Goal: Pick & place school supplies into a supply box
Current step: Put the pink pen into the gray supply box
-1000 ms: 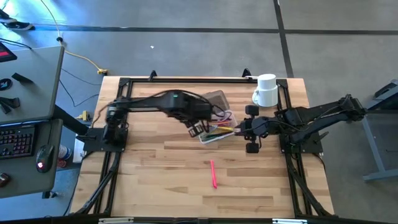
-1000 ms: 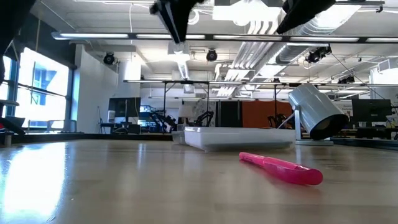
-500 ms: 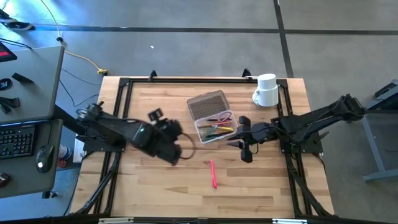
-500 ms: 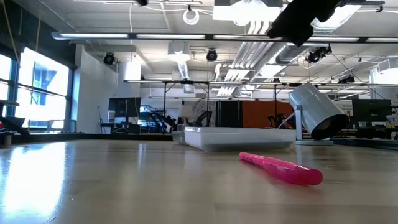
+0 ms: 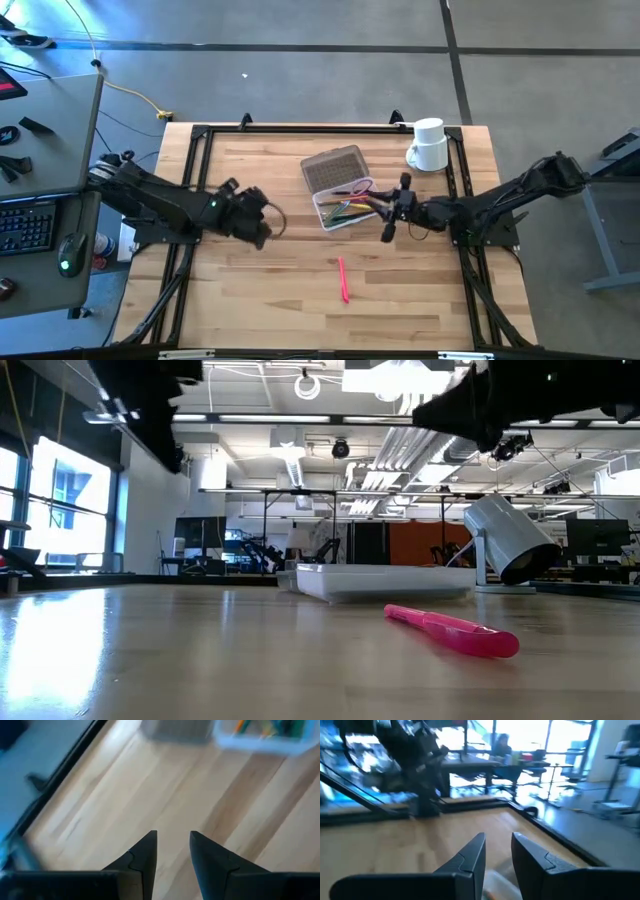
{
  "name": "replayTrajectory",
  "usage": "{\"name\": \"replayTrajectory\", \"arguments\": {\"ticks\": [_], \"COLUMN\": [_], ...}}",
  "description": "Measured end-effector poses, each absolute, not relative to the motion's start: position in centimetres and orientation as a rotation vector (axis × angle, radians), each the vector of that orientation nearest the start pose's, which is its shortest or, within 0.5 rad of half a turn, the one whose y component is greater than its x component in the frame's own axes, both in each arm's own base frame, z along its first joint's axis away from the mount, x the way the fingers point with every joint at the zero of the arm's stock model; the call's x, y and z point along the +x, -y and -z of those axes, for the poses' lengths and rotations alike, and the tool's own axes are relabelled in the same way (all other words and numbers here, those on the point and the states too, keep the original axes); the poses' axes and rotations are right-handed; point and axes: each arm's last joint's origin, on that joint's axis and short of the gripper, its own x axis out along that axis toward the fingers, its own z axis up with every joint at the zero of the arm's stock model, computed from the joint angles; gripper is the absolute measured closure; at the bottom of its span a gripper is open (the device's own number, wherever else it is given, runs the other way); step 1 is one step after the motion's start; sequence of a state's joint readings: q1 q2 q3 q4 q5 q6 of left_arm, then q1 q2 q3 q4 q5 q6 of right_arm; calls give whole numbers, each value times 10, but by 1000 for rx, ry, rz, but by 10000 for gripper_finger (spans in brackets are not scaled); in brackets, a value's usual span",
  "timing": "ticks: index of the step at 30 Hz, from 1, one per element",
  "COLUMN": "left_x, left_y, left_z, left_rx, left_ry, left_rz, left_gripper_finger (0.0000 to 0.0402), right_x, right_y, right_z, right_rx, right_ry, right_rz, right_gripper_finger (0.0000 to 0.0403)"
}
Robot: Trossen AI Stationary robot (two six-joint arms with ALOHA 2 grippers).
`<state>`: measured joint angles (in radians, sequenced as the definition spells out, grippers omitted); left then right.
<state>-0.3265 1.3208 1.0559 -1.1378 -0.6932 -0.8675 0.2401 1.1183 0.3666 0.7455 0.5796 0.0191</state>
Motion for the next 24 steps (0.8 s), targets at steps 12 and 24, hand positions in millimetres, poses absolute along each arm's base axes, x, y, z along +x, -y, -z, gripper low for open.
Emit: {"name": "replayTrajectory", "arguments": {"ticks": [12,24], "left_x": [263,270], "left_y": [13,-9], "left_z": [-278,-280], "left_rx": [-58,-115], "left_ry": [-800,-738], "left_rz": [-457,-515], "left_gripper_finger": [252,252], "right_x": [215,278], "right_y": [-43,-125], "right_z": [-216,-207], "right_rx": [-78,-262], "right_ry": [-6,-515], "right_rz": [97,-312], "right_gripper_finger": [325,319]}}
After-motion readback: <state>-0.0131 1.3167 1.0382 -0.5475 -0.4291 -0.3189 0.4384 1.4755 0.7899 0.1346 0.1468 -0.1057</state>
